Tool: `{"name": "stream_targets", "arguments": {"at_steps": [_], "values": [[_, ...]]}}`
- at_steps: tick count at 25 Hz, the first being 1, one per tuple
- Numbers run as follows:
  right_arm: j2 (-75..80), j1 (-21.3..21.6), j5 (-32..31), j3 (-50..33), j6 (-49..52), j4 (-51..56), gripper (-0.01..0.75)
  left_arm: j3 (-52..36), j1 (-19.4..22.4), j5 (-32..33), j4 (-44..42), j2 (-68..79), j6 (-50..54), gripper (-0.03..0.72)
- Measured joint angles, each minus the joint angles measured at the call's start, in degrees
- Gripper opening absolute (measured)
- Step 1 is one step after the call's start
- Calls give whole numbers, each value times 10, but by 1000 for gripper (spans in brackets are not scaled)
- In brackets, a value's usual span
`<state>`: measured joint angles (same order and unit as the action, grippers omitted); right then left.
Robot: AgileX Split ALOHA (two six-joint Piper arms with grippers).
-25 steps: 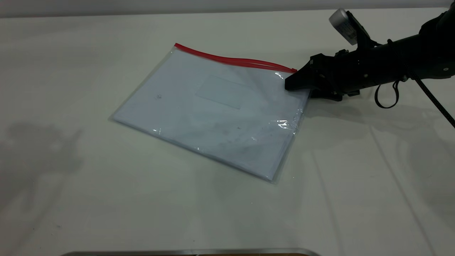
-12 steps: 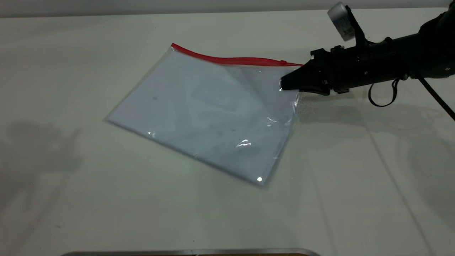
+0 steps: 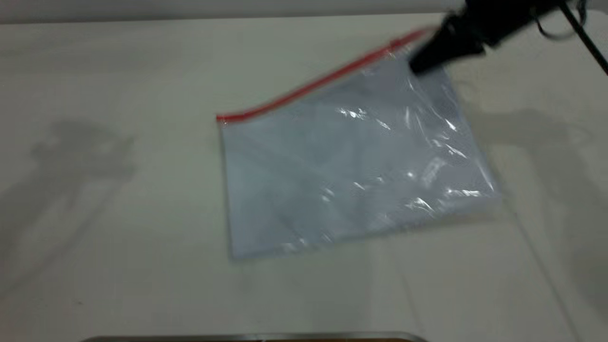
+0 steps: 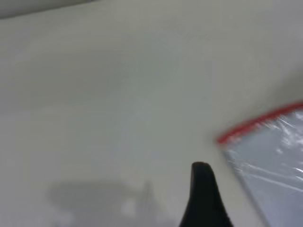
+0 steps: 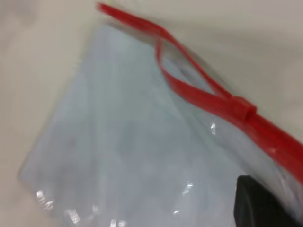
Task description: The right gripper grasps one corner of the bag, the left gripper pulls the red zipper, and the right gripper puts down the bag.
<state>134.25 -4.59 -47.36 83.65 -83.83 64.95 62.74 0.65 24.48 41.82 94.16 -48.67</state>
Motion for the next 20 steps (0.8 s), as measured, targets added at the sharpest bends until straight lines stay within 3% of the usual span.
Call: {"name": "stream_targets", "arguments": {"at_steps": [4,9,13,20], "values": [[-6,-52,-9,13,-8,11,34,120,-25,103,78,122,-138,577],[-6,-79,-7,13,-13,15,34,233,-54,234,166,251,-262,577],[-6,-87,-5,13,-12,23,33,309,-79,297,168,337,-287,567],[-6,-91,-9,13,-12,23,33,428,-135,348,168,451,-287,540]]}}
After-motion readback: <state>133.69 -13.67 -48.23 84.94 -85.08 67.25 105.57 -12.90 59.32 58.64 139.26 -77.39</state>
